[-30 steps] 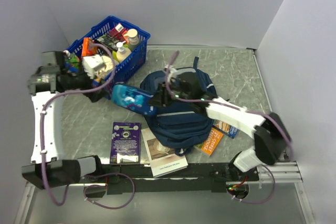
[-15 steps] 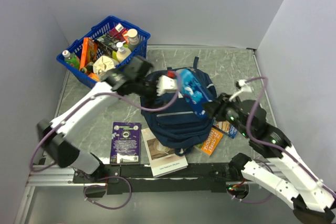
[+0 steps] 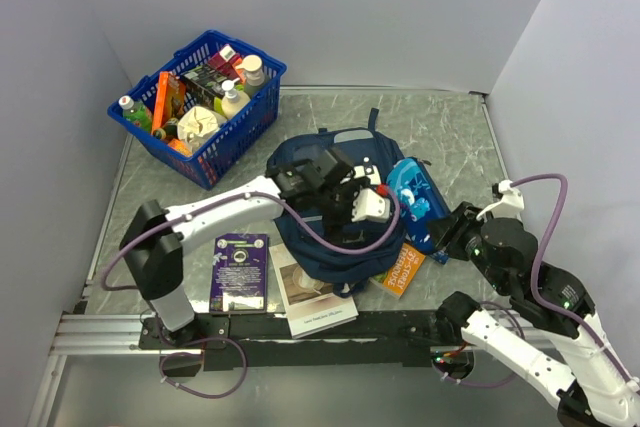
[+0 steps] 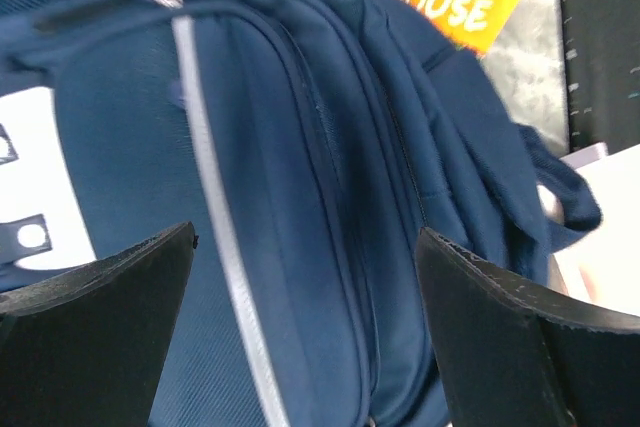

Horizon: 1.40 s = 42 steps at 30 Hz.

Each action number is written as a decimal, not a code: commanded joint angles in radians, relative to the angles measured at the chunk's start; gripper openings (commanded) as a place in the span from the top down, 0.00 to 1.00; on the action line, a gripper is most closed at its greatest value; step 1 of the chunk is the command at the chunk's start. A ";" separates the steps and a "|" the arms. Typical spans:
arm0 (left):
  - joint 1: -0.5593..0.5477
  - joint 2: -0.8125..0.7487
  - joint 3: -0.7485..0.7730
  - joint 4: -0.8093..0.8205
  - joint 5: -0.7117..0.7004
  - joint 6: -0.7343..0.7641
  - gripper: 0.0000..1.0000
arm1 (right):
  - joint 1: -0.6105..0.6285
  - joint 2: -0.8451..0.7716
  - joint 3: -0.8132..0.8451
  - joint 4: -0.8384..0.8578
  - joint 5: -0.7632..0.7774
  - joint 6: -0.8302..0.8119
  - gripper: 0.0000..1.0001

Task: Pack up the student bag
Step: Place the stationery in the student bag.

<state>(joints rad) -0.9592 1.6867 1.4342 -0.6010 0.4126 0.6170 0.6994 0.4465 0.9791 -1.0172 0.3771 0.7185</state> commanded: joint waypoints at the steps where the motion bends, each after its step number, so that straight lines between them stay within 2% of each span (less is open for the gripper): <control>1: -0.029 0.044 -0.040 0.098 -0.081 -0.023 0.03 | -0.001 -0.009 0.035 -0.011 0.037 0.016 0.98; 4: -0.047 0.076 -0.060 0.159 -0.173 -0.049 0.01 | -0.001 -0.002 0.046 -0.011 0.036 -0.001 0.98; 9: -0.065 0.103 -0.080 0.242 -0.340 -0.080 0.11 | 0.002 -0.006 0.061 -0.007 0.034 -0.013 0.98; 11: -0.064 0.117 -0.070 0.254 -0.382 -0.082 0.24 | 0.000 -0.015 0.064 -0.011 0.031 -0.011 0.98; 12: -0.064 0.120 -0.069 0.262 -0.409 -0.085 0.34 | -0.001 -0.019 0.064 -0.014 0.029 -0.011 0.98; 14: -0.056 0.117 -0.070 0.283 -0.409 -0.088 0.42 | -0.001 -0.029 0.061 -0.021 0.023 -0.007 0.98; 17: -0.043 0.116 -0.069 0.306 -0.452 -0.102 0.66 | -0.001 -0.041 0.055 -0.038 0.008 0.004 0.98; 18: -0.036 0.114 -0.064 0.308 -0.460 -0.114 0.79 | -0.001 -0.042 0.053 -0.043 -0.004 0.006 0.98; 19: -0.023 0.113 -0.052 0.308 -0.474 -0.118 0.87 | -0.001 -0.042 0.052 -0.052 -0.012 0.009 0.99; 20: -0.015 0.110 -0.044 0.311 -0.485 -0.122 0.99 | -0.001 -0.042 0.049 -0.055 -0.018 0.009 0.99; 28: 0.086 0.050 0.086 0.261 -0.489 -0.186 0.99 | -0.001 -0.058 0.026 -0.057 -0.047 0.039 0.99; 31: 0.112 0.057 0.160 0.192 -0.463 -0.223 0.99 | -0.003 -0.065 0.000 -0.038 -0.079 0.059 0.99; 38: 0.120 0.022 0.232 0.132 -0.422 -0.272 0.99 | -0.001 -0.048 -0.098 0.086 -0.136 0.093 1.00; 42: 0.120 0.004 0.238 0.115 -0.394 -0.278 0.99 | -0.003 0.023 -0.102 0.178 -0.122 0.098 1.00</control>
<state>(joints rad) -0.8410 1.7874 1.6115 -0.4934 0.0071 0.3744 0.6994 0.4114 0.8673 -1.0153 0.2581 0.7906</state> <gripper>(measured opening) 0.047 0.502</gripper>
